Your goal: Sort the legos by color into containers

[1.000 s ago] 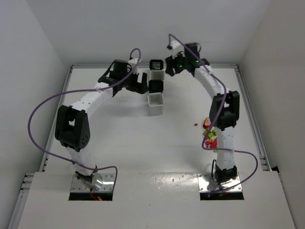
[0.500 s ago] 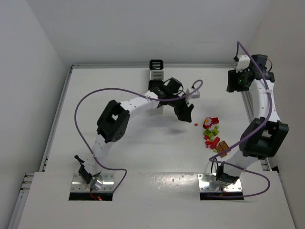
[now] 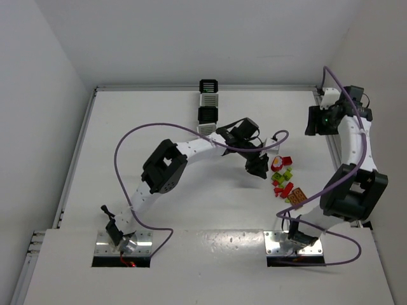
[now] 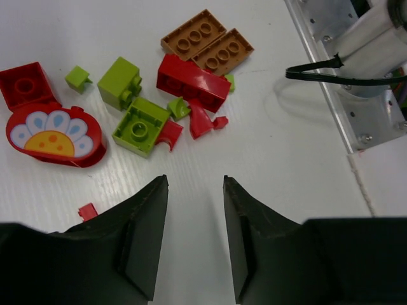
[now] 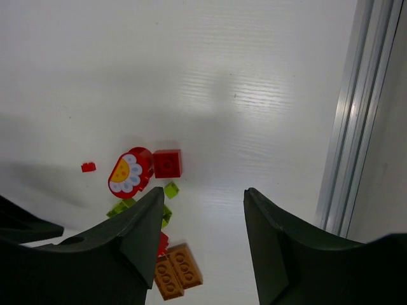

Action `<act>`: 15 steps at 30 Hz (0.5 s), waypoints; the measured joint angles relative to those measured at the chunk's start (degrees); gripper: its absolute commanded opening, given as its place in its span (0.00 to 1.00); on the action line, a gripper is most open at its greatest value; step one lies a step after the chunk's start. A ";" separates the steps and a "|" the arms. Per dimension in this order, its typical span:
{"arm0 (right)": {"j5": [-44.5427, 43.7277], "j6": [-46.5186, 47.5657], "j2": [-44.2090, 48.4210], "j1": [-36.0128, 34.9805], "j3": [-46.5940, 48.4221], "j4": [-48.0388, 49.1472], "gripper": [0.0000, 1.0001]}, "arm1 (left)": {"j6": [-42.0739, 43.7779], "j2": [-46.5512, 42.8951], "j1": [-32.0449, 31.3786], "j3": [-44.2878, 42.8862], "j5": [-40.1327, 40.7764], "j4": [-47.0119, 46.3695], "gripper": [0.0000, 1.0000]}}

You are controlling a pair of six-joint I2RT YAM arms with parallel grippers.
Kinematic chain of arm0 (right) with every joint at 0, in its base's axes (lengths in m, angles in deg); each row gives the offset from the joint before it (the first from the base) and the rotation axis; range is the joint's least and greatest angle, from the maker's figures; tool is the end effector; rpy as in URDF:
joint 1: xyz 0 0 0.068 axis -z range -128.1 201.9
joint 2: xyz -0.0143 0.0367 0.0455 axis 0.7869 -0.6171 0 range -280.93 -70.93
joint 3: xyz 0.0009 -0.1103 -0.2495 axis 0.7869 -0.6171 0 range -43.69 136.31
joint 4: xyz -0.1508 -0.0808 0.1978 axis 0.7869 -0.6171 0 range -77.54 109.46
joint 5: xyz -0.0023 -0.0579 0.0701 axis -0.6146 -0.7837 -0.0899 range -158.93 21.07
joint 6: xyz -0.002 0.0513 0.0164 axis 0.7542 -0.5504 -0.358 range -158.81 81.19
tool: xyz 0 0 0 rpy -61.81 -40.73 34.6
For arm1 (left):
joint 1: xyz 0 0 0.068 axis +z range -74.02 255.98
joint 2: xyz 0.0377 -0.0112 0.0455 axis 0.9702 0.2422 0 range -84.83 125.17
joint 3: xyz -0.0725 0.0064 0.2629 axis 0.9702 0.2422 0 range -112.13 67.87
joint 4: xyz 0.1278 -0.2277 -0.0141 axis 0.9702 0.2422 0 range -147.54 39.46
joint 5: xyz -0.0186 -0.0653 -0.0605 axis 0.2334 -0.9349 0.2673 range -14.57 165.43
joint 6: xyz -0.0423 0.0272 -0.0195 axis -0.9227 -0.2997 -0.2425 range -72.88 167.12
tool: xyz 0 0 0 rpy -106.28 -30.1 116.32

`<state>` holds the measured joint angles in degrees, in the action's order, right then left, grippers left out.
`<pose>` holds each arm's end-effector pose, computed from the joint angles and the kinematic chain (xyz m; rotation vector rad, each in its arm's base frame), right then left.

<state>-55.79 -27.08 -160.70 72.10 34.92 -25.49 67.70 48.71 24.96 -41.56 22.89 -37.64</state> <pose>0.3141 -0.1070 0.2987 0.0977 2.5116 0.0678 0.3045 -0.4211 0.1930 1.7133 1.5628 -1.3336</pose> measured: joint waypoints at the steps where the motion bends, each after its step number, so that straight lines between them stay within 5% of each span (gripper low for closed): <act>1: 0.70 -0.31 0.00 0.61 0.00 0.07 0.53 | -0.28 1.07 -0.13 -0.76 -0.22 -0.68 0.45; 15: 10.19 -10.84 5.70 9.70 -0.37 0.70 0.53 | -7.04 7.30 -2.95 -4.59 2.73 -10.12 0.51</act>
<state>-45.60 -37.93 -155.00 81.81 34.55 -24.79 60.66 56.01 22.01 -46.15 25.63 -47.76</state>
